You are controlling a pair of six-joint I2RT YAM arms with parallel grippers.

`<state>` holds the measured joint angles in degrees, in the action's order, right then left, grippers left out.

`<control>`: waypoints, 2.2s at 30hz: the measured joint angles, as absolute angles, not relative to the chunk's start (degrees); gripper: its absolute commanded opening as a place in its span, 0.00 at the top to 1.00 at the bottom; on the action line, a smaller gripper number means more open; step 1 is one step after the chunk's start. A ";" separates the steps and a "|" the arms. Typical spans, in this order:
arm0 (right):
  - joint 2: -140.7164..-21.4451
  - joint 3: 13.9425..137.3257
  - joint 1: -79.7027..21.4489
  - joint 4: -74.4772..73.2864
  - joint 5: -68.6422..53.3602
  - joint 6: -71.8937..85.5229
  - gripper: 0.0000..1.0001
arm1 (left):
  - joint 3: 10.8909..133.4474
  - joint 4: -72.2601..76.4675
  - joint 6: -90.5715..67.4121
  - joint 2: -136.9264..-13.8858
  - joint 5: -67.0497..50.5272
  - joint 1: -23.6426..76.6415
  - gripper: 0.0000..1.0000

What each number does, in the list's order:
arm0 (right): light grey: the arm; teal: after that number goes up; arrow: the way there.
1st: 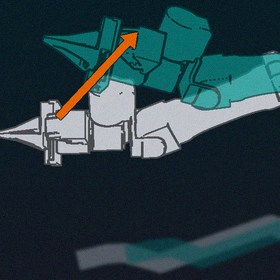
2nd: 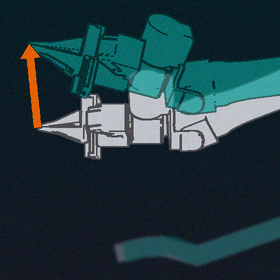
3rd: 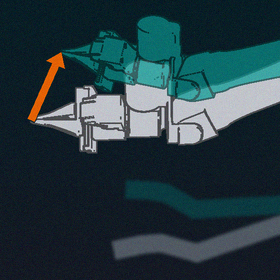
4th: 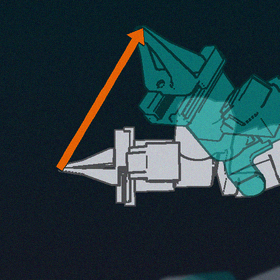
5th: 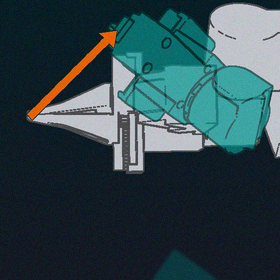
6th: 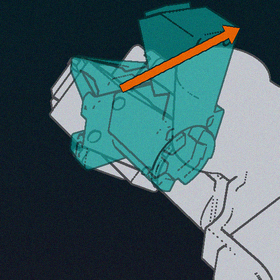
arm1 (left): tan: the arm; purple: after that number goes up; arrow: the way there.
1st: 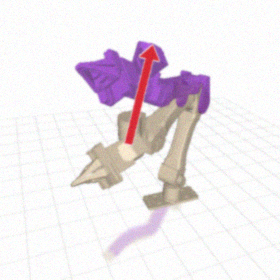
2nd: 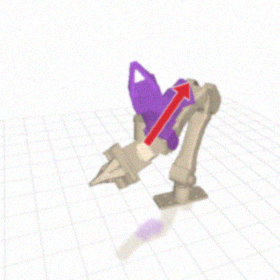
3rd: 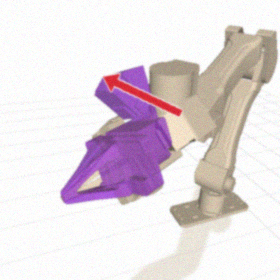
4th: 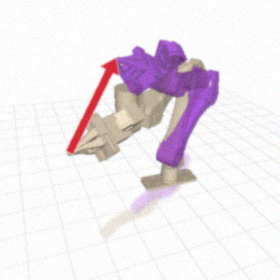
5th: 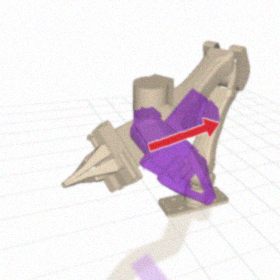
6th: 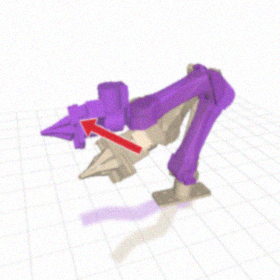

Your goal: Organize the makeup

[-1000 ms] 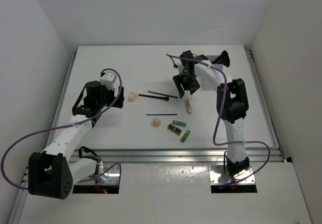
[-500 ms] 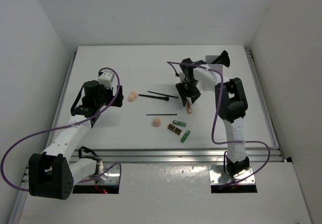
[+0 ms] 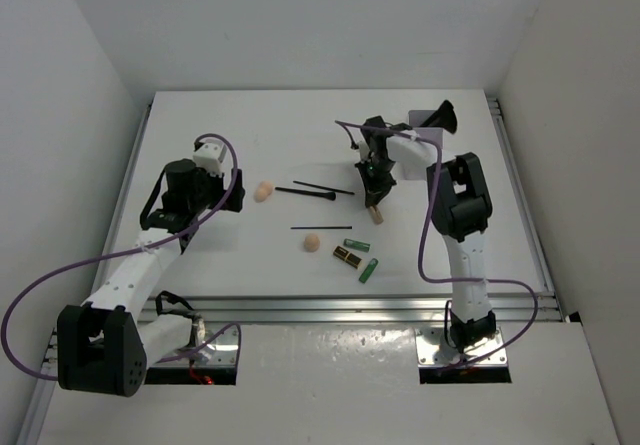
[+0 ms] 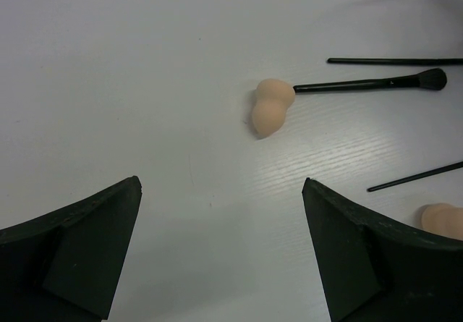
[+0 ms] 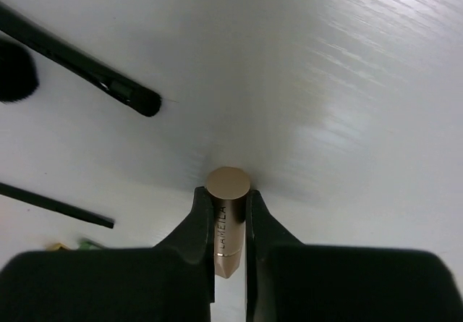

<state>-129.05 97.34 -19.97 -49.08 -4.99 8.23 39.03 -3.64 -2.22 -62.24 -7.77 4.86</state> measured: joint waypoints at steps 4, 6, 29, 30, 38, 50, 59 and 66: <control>-127.31 94.35 -18.63 -46.74 -6.07 7.46 1.00 | 38.94 -3.18 -2.26 -62.24 -7.77 4.80 0.00; -126.39 92.95 -17.91 -45.87 -6.76 7.20 1.00 | 38.74 -2.92 -2.28 -62.24 -7.92 4.80 0.00; -103.22 42.76 1.69 55.66 -12.71 17.87 1.00 | 37.95 -3.49 -3.51 -62.24 -9.15 3.40 0.00; -104.29 42.81 2.37 57.69 -12.60 18.65 1.00 | 37.95 -3.68 -3.51 -62.24 -9.17 3.31 0.00; -106.74 46.44 4.64 63.05 -13.69 20.99 1.00 | 37.95 -4.40 -3.46 -63.37 -9.19 2.04 0.00; -107.35 38.63 4.62 65.39 -14.22 21.30 1.00 | 38.11 -4.64 -1.39 -65.28 -9.52 2.02 0.00; -106.72 38.35 3.36 62.19 -14.26 18.81 0.59 | 38.11 -4.67 -0.25 -65.63 -10.26 2.00 0.00; -96.62 43.33 0.69 37.67 -14.24 12.01 0.09 | 38.11 -4.73 1.52 -65.63 -10.35 1.98 0.00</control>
